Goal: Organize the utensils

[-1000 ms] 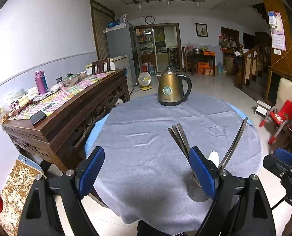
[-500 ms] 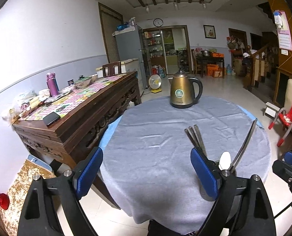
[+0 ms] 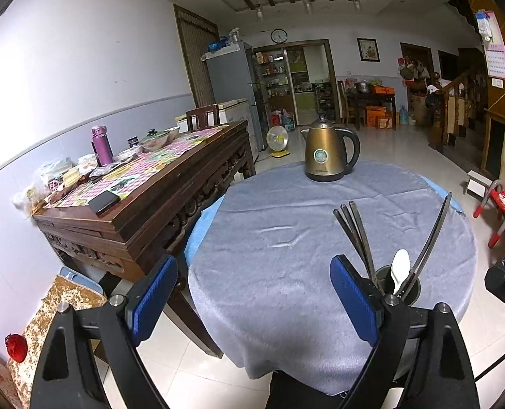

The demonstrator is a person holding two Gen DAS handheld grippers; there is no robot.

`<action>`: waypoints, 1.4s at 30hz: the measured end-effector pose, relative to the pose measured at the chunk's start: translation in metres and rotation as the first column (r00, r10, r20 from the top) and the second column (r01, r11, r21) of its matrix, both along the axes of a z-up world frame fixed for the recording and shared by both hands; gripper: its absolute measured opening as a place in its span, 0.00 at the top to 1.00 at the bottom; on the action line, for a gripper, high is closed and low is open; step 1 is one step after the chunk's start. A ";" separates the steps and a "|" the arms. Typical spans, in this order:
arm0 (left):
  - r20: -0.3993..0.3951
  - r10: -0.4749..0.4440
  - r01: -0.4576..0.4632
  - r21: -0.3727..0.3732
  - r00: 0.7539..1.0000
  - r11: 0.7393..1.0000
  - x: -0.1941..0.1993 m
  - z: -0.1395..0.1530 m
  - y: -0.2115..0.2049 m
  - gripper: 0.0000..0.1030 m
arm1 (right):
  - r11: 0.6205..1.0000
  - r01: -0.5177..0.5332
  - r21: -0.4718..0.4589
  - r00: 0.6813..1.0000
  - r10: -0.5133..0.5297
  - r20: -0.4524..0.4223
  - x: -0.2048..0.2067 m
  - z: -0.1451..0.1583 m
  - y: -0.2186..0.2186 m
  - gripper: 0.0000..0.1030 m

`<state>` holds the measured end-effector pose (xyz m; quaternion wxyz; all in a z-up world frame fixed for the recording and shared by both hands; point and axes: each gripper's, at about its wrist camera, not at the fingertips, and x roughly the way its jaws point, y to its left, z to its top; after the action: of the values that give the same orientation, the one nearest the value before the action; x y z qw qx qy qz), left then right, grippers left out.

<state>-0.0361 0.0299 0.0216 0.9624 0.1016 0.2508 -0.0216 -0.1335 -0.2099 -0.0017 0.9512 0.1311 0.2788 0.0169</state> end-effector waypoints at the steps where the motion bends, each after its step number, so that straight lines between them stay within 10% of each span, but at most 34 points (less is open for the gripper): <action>1: -0.004 0.002 -0.002 -0.001 1.000 1.000 -0.001 -0.001 0.001 0.11 | 1.000 0.002 -0.002 1.000 -0.002 -0.001 -0.001 0.000 0.001 0.41; 42: -0.078 -0.041 0.043 0.024 0.996 0.999 -0.019 -0.024 -0.012 0.11 | 0.998 0.058 -0.020 0.998 -0.059 -0.028 -0.019 -0.006 0.000 0.40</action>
<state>-0.0551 0.0176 -0.0022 0.9499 0.1184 0.2861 -0.0426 -0.1521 -0.2096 -0.0076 0.9485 0.1301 0.2885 -0.0156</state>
